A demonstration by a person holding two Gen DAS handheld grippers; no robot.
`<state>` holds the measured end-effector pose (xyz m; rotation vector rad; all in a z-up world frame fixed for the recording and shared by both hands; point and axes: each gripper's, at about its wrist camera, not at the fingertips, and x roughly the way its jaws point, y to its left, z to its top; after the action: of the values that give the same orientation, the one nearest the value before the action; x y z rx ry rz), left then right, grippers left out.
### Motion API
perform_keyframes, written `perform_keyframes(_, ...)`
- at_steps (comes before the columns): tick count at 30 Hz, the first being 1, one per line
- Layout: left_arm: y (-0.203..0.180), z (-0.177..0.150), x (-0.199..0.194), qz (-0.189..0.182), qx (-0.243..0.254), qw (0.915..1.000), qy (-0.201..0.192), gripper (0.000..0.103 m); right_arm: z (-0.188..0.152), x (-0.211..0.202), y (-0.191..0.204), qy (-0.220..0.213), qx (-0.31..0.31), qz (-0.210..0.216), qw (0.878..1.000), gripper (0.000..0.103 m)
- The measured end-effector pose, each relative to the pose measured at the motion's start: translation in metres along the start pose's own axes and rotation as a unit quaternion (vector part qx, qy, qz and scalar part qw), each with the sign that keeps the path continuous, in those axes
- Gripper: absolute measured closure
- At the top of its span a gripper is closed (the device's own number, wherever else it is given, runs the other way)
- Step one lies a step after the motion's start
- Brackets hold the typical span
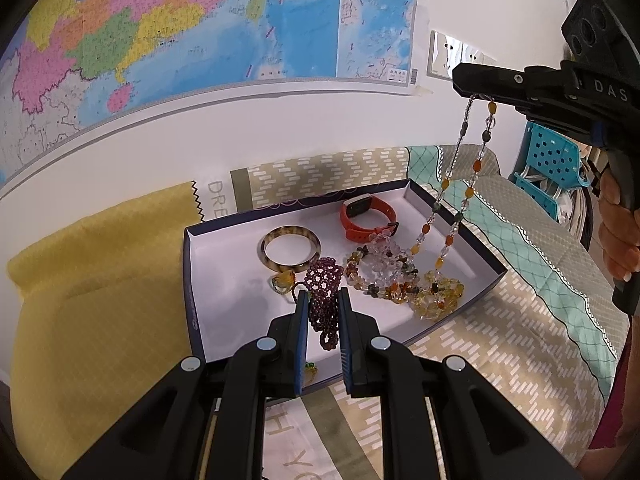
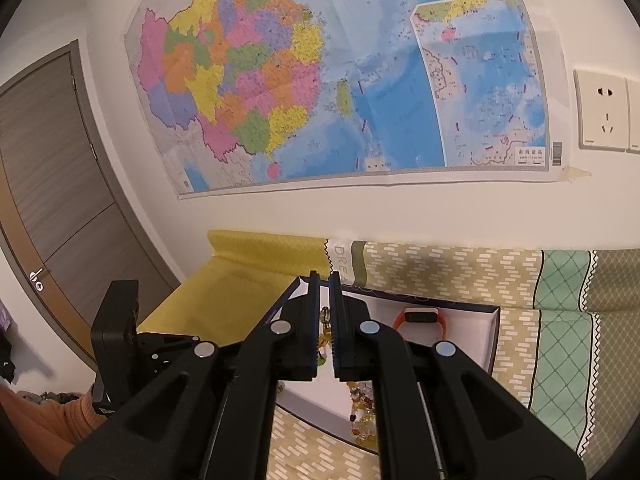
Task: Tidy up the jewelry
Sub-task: 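Lower the multicolour necklace into the box with the right tool while the left tool holds the bracelet over it, then lower the red bracelet into the box with the left tool while the right tool lays the necklace down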
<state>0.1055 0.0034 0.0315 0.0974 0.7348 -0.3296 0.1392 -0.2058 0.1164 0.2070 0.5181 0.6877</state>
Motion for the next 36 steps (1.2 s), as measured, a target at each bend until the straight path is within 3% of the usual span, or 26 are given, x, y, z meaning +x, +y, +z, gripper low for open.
perform_keyframes(36,0.010,-0.013,0.037,0.014,-0.018,0.9987,0.045,0.091,-0.023,0.022,-0.021,0.035,0.018,-0.012,0.999,0.098)
